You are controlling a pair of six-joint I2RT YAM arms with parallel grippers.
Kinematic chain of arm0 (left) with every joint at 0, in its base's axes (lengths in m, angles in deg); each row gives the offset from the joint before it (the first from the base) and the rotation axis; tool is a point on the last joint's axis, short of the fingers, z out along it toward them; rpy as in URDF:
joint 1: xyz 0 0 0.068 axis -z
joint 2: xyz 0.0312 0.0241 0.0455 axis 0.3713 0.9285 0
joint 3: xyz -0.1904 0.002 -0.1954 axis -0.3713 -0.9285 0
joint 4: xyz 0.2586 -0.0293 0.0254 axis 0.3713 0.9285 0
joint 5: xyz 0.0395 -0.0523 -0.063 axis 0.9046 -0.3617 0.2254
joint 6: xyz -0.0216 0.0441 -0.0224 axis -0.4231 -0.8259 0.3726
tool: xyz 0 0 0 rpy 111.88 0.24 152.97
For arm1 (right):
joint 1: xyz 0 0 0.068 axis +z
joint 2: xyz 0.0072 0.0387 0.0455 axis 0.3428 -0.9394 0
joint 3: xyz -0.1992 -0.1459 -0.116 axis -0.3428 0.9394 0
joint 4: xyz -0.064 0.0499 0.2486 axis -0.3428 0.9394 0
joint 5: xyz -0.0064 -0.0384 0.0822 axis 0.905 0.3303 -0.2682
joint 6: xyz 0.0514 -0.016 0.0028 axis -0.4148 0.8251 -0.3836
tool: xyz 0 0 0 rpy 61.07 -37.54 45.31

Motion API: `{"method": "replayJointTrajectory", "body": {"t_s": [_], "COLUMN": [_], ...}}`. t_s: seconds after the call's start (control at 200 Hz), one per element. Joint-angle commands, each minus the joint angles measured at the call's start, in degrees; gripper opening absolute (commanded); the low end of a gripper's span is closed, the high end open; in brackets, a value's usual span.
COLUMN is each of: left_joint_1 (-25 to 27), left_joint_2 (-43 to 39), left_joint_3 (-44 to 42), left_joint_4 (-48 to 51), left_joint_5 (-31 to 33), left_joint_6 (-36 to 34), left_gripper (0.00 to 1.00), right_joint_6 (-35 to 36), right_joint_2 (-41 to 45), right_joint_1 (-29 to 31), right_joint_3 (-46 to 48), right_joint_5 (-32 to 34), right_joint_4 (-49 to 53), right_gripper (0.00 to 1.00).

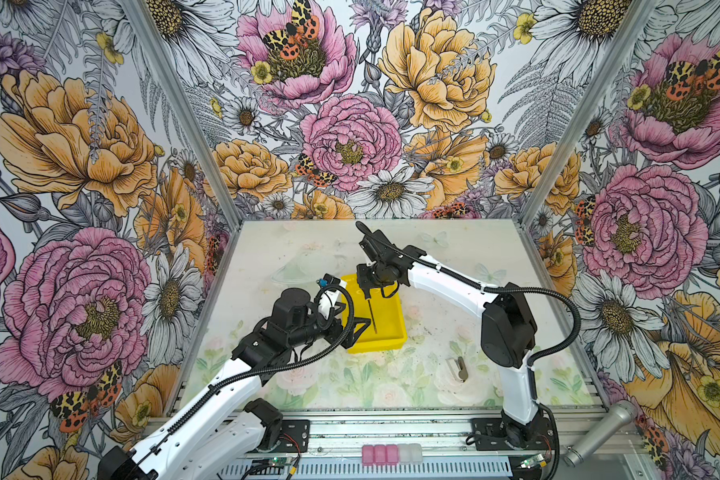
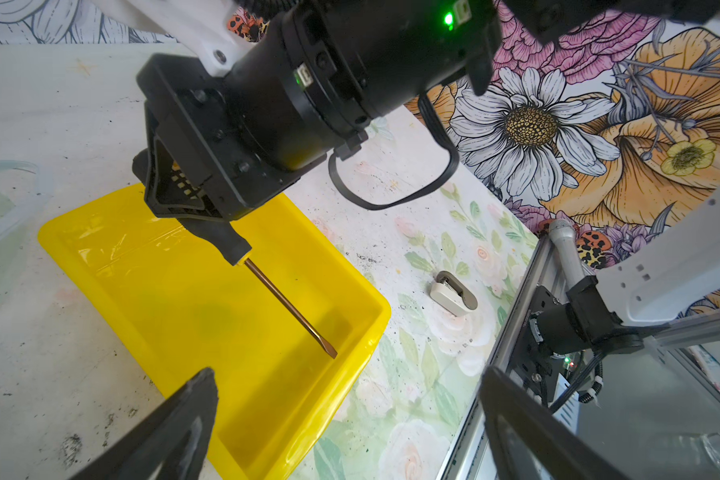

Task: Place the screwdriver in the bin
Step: 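Carry the screwdriver with the right gripper over the yellow bin, then lower the screwdriver into the yellow bin and open the right gripper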

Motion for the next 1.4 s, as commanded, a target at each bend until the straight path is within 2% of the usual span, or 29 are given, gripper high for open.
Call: {"method": "replayJointTrajectory", "body": {"t_s": [0.0, 1.396], "left_joint_1": [0.5, 2.5], "left_joint_2": [-0.3, 0.3], "left_joint_3": [-0.5, -1.1], "left_joint_4": [-1.2, -1.6], "left_joint_5": [1.0, 2.6], "left_joint_6": [0.7, 1.3], "left_gripper": [0.99, 0.99], "right_joint_6": [-1.5, -5.8], "right_joint_2": [-2.0, -5.1], "right_joint_1": [0.3, 0.3], "right_joint_3": [-1.7, 4.0], "right_joint_5": [-0.4, 0.4], "right_joint_4": [-1.6, -4.8], "right_gripper": [0.00, 0.00]}}
